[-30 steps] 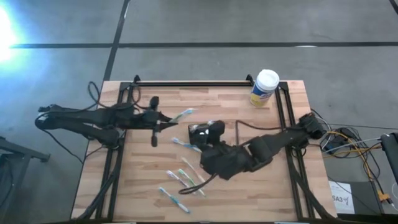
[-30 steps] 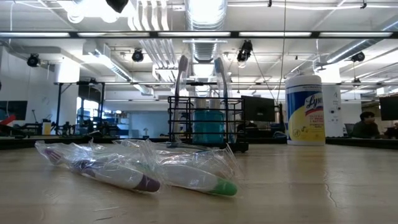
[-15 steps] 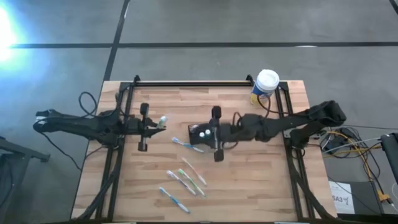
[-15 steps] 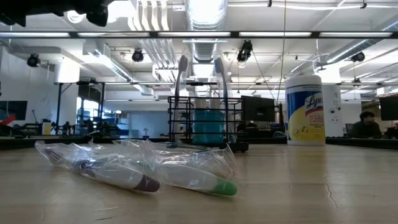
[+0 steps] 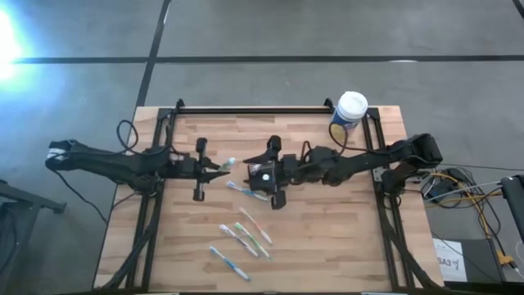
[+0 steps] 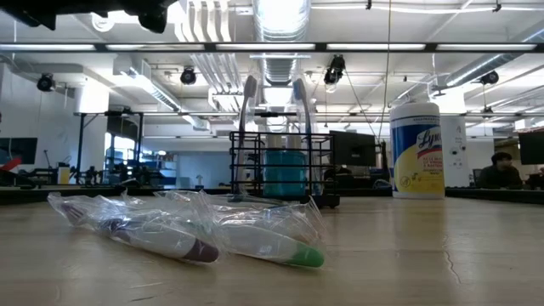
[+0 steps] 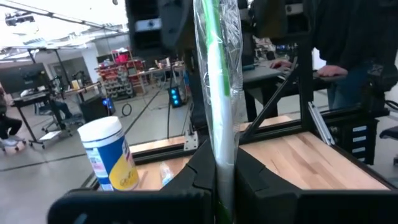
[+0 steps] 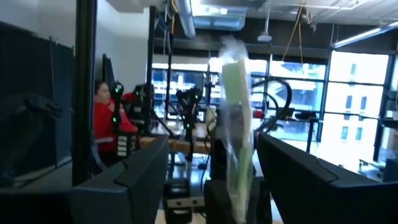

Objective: Pick & Place toothbrushing station
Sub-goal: Put the bottom green toothbrush into the black wire organizer

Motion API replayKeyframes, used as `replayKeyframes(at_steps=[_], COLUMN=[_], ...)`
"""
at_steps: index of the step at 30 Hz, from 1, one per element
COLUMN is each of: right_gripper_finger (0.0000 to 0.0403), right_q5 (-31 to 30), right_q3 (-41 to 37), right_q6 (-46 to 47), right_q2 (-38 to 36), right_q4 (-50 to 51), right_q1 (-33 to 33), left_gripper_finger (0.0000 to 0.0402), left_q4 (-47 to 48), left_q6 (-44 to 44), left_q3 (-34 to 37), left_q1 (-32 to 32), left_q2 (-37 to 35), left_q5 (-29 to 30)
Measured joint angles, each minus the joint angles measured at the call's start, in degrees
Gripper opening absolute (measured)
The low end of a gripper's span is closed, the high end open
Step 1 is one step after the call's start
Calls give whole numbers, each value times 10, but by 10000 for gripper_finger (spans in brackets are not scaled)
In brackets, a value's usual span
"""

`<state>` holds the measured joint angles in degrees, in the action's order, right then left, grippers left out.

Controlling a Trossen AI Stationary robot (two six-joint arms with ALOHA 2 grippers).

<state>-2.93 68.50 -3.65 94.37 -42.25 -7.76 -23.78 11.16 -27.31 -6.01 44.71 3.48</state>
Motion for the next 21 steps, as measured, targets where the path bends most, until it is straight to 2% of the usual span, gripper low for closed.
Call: replayKeyframes(at_steps=[8,21], right_gripper_finger=[253,216], right_q5=[-5,4], right_q3=[23,34], right_q6=[-2,15], right_q2=[14,14], right_q4=[13,18], right_q1=[4,5], left_gripper_finger=[18,18], left_q4=[1,4], left_q6=[30,37], left_q3=[-36,-67], left_q1=[-34,-40], left_q2=[35,104], left_q5=[4,29])
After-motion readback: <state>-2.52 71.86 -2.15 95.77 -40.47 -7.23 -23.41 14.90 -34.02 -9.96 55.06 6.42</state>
